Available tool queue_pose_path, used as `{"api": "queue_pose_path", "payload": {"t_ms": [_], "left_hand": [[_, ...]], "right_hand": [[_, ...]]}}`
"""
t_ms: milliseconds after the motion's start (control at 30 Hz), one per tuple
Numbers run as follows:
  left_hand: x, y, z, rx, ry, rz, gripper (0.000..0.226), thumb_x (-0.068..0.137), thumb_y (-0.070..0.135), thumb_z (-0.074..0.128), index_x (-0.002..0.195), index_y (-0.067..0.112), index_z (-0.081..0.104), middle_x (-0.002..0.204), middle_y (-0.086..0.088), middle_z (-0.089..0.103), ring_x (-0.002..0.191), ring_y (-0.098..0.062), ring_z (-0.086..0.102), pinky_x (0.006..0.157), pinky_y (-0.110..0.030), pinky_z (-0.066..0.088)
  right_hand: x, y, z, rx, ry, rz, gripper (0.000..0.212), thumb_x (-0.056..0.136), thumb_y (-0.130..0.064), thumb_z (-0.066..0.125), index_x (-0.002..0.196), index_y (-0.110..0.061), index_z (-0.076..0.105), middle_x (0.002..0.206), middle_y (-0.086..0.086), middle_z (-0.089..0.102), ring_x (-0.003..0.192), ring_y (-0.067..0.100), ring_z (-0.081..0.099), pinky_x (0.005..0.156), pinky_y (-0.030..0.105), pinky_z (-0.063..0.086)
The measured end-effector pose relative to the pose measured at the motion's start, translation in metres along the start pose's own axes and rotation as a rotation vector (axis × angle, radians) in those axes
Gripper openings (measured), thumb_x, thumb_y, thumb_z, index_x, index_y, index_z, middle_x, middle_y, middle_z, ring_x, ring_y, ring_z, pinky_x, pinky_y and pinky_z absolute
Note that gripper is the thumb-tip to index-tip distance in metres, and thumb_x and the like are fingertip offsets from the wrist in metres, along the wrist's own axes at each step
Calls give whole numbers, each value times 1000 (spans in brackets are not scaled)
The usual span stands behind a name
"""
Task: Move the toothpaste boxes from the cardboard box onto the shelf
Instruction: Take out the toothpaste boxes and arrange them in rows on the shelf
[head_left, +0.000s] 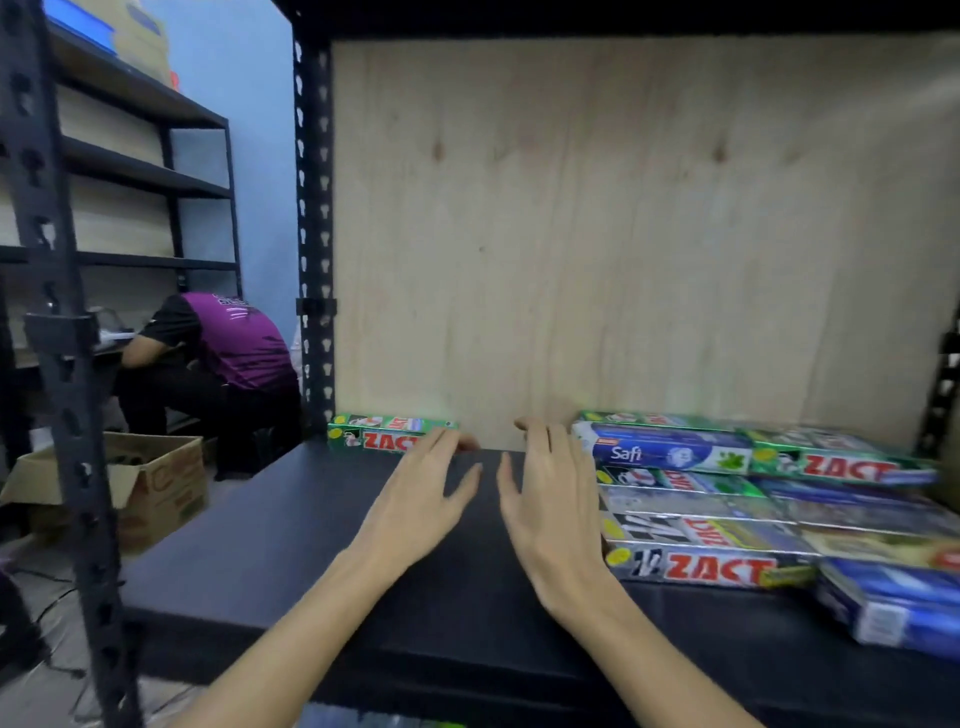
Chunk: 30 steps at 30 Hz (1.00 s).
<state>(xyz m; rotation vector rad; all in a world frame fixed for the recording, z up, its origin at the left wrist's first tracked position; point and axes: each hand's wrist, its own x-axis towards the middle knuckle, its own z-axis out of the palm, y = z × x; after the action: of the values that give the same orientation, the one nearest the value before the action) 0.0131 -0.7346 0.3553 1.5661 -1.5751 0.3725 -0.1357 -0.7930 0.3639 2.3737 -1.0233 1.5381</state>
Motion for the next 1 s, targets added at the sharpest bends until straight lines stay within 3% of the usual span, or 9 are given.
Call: {"api": "queue_pose_path", "payload": {"t_ms": [267, 467, 567, 700, 800, 867, 1000], "left_hand": [[4, 84, 58, -239, -38, -49, 11, 98, 29, 60, 107, 35, 63, 106, 21, 64, 106, 4, 58, 90, -15, 44], [36, 82, 93, -264, -54, -168, 26, 98, 28, 62, 124, 26, 62, 116, 17, 66, 104, 6, 59, 86, -12, 48], [50, 83, 105, -327, -21, -224, 28, 99, 33, 61, 127, 26, 60, 118, 17, 66, 105, 10, 60, 79, -1, 43], [77, 83, 118, -504, 35, -330, 29, 99, 38, 60, 126, 27, 58, 115, 15, 64, 100, 10, 60, 69, -1, 45], [99, 74, 134, -499, 1, -351, 42, 96, 44, 63, 131, 20, 57, 120, 10, 63, 107, 1, 60, 76, -9, 47], [108, 69, 143, -528, -10, -394, 46, 94, 47, 63, 130, 20, 58, 118, 8, 65, 102, -2, 65, 73, -13, 48], [115, 61, 153, -545, -67, -382, 27, 94, 44, 66, 115, 27, 65, 102, 10, 74, 82, 1, 73, 63, -16, 55]], "right_hand": [[-7, 95, -79, -236, -88, 131, 25, 91, -33, 65, 109, -17, 69, 98, 5, 73, 97, 30, 62, 80, 43, 45], [8, 177, -107, -145, -248, 385, 37, 95, -36, 61, 129, -21, 60, 127, 8, 64, 124, 33, 49, 99, 47, 39], [24, 195, -108, -154, -283, 338, 41, 95, -39, 60, 133, -24, 56, 133, 8, 58, 128, 32, 45, 101, 46, 37], [53, 219, -106, -179, -322, 270, 46, 94, -43, 60, 137, -25, 54, 138, 6, 56, 132, 30, 40, 107, 45, 32], [73, 237, -98, -227, -393, 205, 58, 94, -61, 53, 140, -28, 49, 141, 1, 56, 133, 26, 35, 106, 44, 27], [84, 243, -87, -260, -465, 174, 69, 92, -73, 42, 143, -27, 47, 141, 1, 57, 133, 26, 33, 106, 46, 25], [89, 244, -63, -355, -539, 109, 94, 83, -86, 8, 136, -24, 55, 132, 7, 64, 128, 28, 39, 104, 49, 24]]}}
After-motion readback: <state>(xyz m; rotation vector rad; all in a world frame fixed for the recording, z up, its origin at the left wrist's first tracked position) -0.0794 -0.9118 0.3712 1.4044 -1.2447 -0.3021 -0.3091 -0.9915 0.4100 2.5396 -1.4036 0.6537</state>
